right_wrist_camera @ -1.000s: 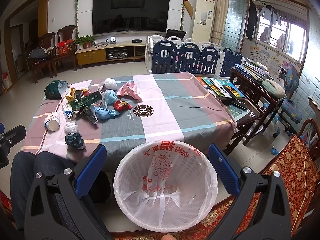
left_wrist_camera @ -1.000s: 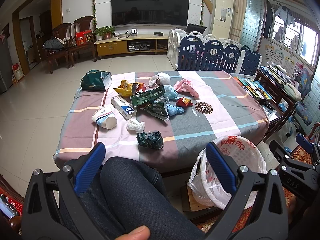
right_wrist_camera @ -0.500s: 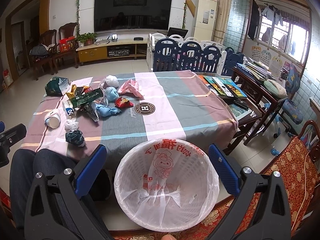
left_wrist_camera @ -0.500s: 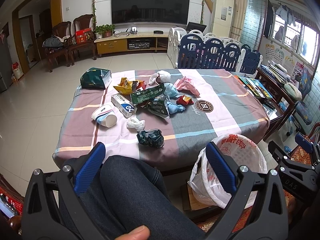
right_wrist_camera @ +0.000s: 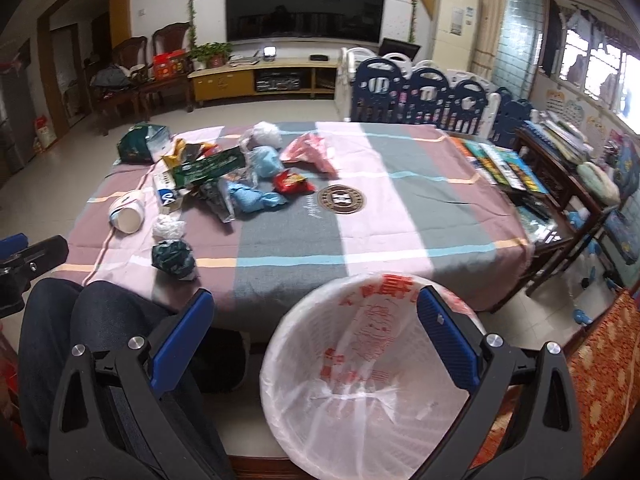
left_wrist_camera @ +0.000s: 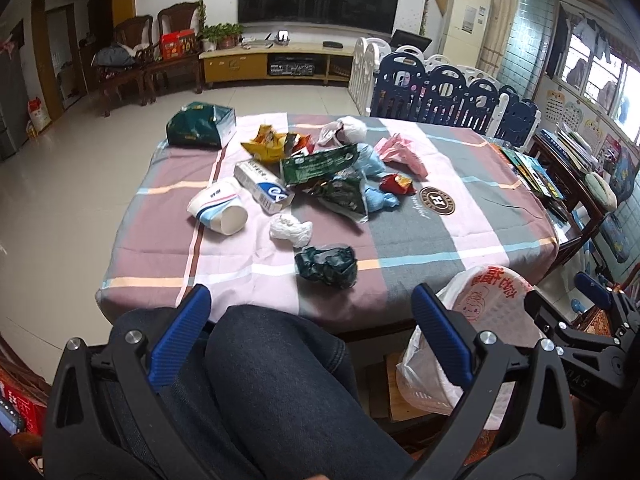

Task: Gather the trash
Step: 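Grasp the dark green plastic bag with the right tool while the left tool grasps the white paper cup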

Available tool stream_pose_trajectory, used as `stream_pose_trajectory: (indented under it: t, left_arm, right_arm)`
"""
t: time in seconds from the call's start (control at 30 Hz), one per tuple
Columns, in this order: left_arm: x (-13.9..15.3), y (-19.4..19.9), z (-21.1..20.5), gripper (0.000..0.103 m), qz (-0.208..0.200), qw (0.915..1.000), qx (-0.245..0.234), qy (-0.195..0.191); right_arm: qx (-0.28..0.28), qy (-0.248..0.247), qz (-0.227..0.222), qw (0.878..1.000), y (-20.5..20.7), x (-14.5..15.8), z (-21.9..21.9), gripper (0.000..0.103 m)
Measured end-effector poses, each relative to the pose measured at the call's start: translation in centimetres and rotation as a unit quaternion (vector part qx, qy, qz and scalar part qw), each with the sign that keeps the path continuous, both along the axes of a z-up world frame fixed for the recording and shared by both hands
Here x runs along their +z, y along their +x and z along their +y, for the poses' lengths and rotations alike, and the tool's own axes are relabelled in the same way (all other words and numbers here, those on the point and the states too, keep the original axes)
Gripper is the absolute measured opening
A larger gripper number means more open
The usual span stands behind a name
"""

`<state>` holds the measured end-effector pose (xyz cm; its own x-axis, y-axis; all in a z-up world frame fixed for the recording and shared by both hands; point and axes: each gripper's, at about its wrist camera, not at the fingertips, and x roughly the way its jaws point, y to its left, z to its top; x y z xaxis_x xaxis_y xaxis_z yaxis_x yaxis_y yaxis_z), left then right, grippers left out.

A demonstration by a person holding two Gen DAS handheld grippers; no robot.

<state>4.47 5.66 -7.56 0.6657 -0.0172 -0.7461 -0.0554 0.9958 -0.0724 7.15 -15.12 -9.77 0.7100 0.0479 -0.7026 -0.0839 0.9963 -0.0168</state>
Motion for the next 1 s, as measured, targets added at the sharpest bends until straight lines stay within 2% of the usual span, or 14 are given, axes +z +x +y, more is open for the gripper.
stream_pose_trajectory:
  t: [0.03, 0.1, 0.13, 0.17, 0.23, 0.3, 0.37, 0.5, 0.63, 0.67, 0.8, 1.0]
  left_arm:
    - [-0.5, 0.5, 0.6, 0.099, 0.003, 1.0, 0.006, -0.002]
    - [-1.9, 1.8, 2.7, 0.091, 0.011, 0.9994, 0.034, 0.001]
    - [-2.5, 2.4, 3.7, 0.081, 0.02, 0.9987, 0.047, 0.0]
    - [-3.3, 3.1, 4.9, 0.074, 0.032, 0.9976, 0.061, -0.005]
    - [-4.6, 4.3, 7.4, 0.07, 0.051, 0.9948, 0.085, -0.022]
    - [-5.8, 5.2, 10.1, 0.071, 0.064, 0.9903, 0.117, -0.039]
    - [-6.7, 6.1, 12.2, 0.083, 0.07, 0.9869, 0.137, -0.048]
    - [-8.1, 9.8, 15.2, 0.09, 0.072, 0.9844, 0.152, -0.053]
    - [-9.5, 14.6, 17.5, 0.096, 0.083, 0.98, 0.167, -0.069]
    - [-10.2, 16.3, 18.1, 0.097, 0.093, 0.9769, 0.172, -0.085]
    - [-12.9, 20.9, 18.1, 0.098, 0.136, 0.9668, 0.164, -0.141]
    - [-15.7, 25.0, 15.8, 0.098, 0.177, 0.9671, 0.143, -0.114]
  right_arm:
    - [0.009, 0.009, 0.004, 1.0, 0.5, -0.3, 0.2, 0.087]
    - [0.039, 0.044, 0.023, 0.998, 2.5, -1.7, 1.1, 0.075]
    - [0.054, 0.064, 0.035, 0.996, 3.9, -2.6, 1.7, 0.069]
    - [0.064, 0.075, 0.042, 0.994, 4.8, -3.2, 2.5, 0.068]
    - [0.091, 0.099, 0.062, 0.989, 7.1, -4.7, 4.4, 0.067]
    - [0.108, 0.114, 0.081, 0.984, 8.7, -5.8, 6.3, 0.067]
    - [0.127, 0.128, 0.103, 0.978, 10.5, -7.2, 8.8, 0.068]
    - [0.146, 0.132, 0.141, 0.97, 12.7, -9.8, 12.5, 0.072]
    - [0.155, 0.122, 0.161, 0.967, 13.4, -11.7, 13.7, 0.072]
    - [0.159, 0.115, 0.163, 0.967, 13.5, -12.2, 13.9, 0.07]
    - [0.174, 0.119, 0.158, 0.965, 13.4, -12.7, 13.7, 0.047]
    - [0.174, 0.13, 0.153, 0.964, 13.2, -12.5, 12.9, 0.044]
